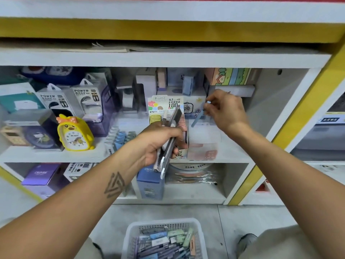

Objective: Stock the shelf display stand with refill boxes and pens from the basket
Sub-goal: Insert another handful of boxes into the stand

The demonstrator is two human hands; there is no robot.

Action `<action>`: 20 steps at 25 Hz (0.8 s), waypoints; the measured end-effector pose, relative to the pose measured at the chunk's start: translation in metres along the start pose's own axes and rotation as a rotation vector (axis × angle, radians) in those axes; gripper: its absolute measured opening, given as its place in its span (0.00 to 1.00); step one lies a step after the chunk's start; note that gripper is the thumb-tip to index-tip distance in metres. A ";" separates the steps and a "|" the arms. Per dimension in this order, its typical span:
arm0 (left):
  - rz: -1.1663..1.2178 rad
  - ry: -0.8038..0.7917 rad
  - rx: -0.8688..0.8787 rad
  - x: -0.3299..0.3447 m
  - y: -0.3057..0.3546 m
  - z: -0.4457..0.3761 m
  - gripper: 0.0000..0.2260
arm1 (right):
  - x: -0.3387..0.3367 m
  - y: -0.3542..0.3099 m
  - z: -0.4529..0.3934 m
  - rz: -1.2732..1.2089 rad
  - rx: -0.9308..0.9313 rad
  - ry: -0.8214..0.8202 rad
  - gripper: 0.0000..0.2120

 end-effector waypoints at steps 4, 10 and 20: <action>0.008 0.013 0.015 -0.003 0.002 -0.002 0.06 | 0.014 -0.004 0.001 0.009 -0.079 -0.020 0.02; 0.000 0.014 0.023 -0.007 0.004 -0.002 0.09 | 0.026 -0.012 -0.001 0.064 -0.167 -0.046 0.03; 0.004 0.001 0.027 -0.013 0.004 -0.001 0.12 | 0.029 -0.017 -0.007 0.132 -0.197 -0.050 0.04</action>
Point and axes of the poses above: each hand's wrist, its own z-axis away from the middle knuckle, its own x-axis out of the palm, y = z × x, the point moved 5 cm from there along -z, towards the middle knuckle
